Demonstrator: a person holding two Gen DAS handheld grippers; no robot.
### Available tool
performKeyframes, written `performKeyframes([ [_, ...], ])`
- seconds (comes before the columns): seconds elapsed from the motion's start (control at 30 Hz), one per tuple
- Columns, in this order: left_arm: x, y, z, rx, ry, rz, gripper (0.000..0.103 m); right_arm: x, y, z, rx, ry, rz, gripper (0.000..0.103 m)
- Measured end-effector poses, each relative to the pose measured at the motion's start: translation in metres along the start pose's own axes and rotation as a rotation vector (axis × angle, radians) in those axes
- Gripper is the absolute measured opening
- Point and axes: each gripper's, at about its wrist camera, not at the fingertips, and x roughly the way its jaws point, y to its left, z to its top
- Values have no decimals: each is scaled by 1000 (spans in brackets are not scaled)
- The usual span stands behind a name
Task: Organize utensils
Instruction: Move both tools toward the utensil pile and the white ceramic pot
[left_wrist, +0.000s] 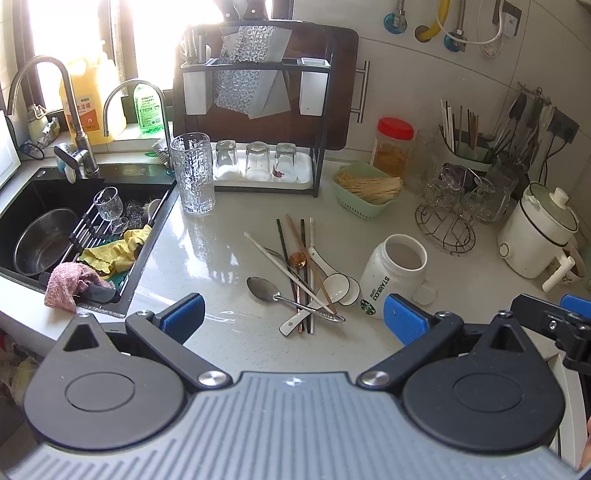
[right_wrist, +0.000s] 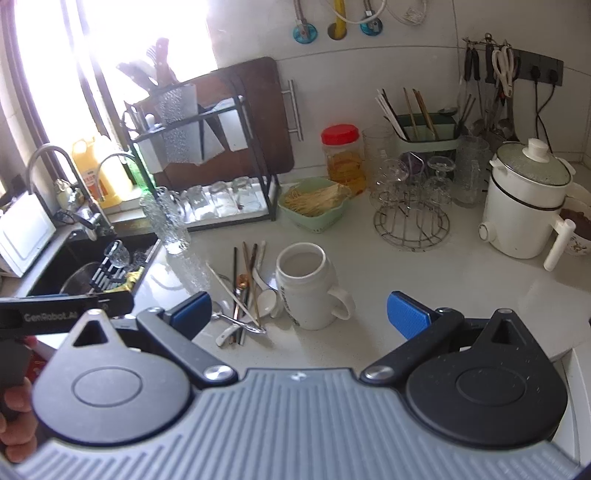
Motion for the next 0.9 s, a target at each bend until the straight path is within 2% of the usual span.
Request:
performKeyframes([
  [0.9,5,-3,-6,21,28,-46,103,-5,-13,-9,80,16,11,103],
])
